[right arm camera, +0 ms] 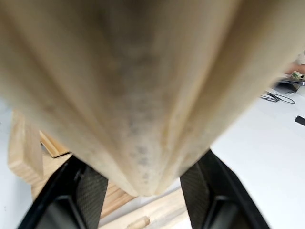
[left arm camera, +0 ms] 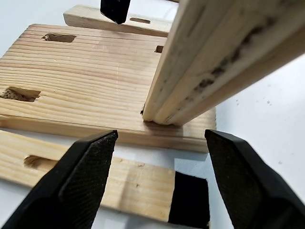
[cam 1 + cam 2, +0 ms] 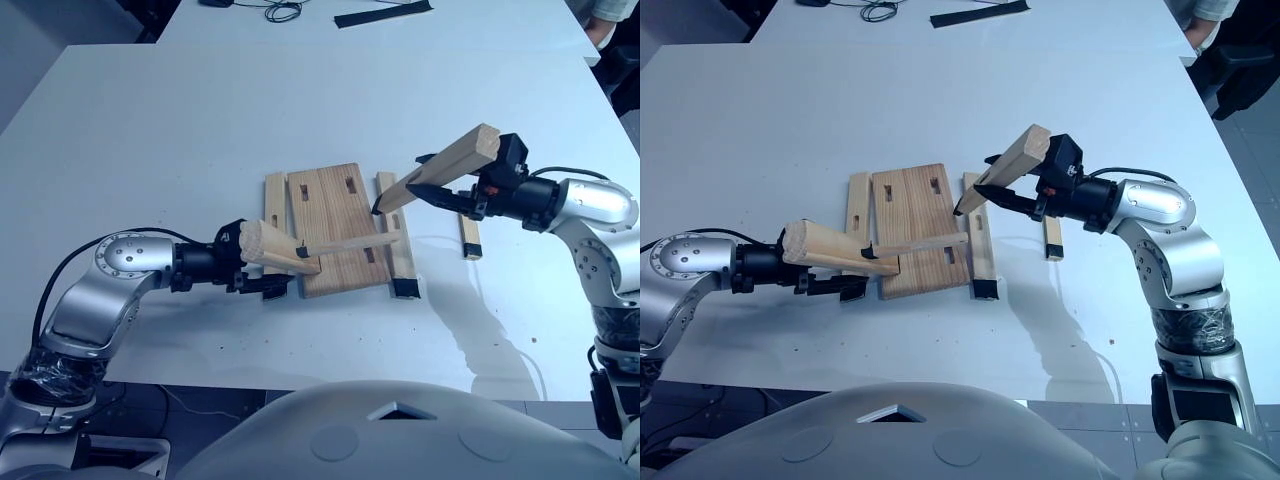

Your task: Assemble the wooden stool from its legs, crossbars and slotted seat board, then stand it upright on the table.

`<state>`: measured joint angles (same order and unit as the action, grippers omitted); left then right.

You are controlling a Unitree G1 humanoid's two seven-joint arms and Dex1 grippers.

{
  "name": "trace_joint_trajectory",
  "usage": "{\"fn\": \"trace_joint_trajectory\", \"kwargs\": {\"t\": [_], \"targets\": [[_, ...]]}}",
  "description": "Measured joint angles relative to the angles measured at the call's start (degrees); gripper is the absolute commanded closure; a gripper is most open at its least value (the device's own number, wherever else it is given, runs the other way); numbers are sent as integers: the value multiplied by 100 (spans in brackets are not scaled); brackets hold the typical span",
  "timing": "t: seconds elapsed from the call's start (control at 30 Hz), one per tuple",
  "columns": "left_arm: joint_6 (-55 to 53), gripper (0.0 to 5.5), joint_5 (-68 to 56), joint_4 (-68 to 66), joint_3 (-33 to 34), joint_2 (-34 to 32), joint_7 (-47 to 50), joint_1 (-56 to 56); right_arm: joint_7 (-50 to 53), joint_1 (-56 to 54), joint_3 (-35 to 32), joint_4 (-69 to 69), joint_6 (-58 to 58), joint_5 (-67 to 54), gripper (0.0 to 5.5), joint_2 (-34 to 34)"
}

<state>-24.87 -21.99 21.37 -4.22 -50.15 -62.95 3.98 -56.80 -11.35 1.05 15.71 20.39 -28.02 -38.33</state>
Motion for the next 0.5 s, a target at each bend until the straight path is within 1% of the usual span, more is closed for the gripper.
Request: {"fn": "trace_joint_trajectory", "kwargs": {"t": [0.2, 0.5], "targets": [[151, 208, 101, 71, -41, -75, -32, 296, -225, 172, 156, -195, -407, 354, 349, -32], [200, 208, 111, 48, -28, -88, -44, 299, -485, 345, 201, -30, -410, 348, 349, -145]]}}
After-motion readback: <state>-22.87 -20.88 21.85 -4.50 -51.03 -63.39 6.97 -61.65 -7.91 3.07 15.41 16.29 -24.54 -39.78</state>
